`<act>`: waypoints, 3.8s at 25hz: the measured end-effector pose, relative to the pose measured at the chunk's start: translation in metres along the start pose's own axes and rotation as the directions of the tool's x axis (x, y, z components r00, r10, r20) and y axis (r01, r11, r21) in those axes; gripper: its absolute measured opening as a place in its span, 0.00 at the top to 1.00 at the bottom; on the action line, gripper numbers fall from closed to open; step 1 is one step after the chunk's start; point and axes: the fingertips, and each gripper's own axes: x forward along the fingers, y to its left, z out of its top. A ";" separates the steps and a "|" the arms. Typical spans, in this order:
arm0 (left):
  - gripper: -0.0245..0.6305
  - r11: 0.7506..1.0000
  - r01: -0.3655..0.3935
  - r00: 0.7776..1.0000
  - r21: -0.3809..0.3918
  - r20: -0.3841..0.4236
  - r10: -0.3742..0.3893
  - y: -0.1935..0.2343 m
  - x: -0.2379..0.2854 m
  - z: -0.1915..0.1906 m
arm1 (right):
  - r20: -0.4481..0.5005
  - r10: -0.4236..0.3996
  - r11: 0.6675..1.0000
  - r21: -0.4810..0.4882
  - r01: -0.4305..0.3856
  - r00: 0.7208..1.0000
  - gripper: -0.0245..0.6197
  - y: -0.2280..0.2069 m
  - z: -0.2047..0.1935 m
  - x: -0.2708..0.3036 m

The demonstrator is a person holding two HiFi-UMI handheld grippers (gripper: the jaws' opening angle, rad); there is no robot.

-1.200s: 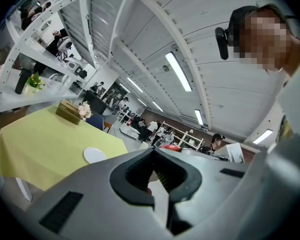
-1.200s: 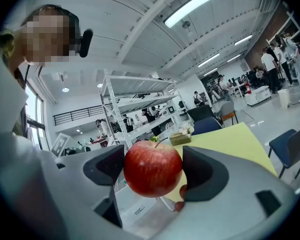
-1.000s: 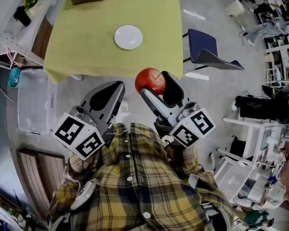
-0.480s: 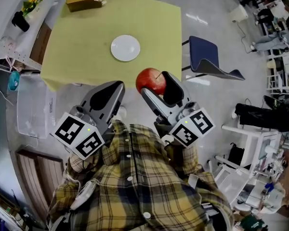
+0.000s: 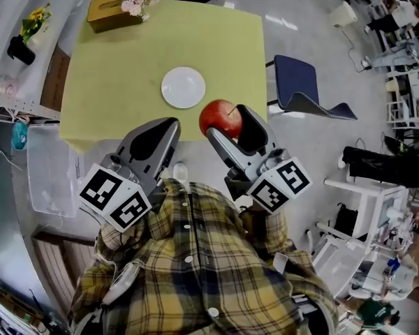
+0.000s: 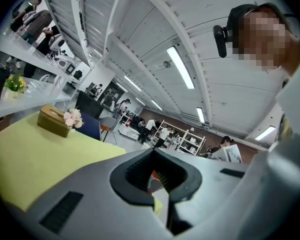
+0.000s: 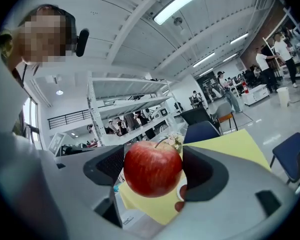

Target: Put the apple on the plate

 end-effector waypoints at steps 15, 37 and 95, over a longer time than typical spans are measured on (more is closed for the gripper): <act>0.95 0.991 0.133 0.985 -0.031 -0.110 -0.136 0.121 0.065 0.069 | 0.008 -0.166 0.985 0.036 0.166 0.986 0.40 -0.046 0.023 0.128; 0.95 0.970 0.219 0.940 -0.103 -0.244 -0.238 0.153 0.085 0.057 | -0.004 -0.326 0.940 0.104 0.324 0.946 0.40 -0.065 0.007 0.147; 0.95 0.981 -0.116 0.932 -0.158 -0.360 0.052 0.193 0.080 -0.041 | -0.258 -0.054 0.997 -0.073 0.036 0.965 0.40 -0.160 -0.157 0.205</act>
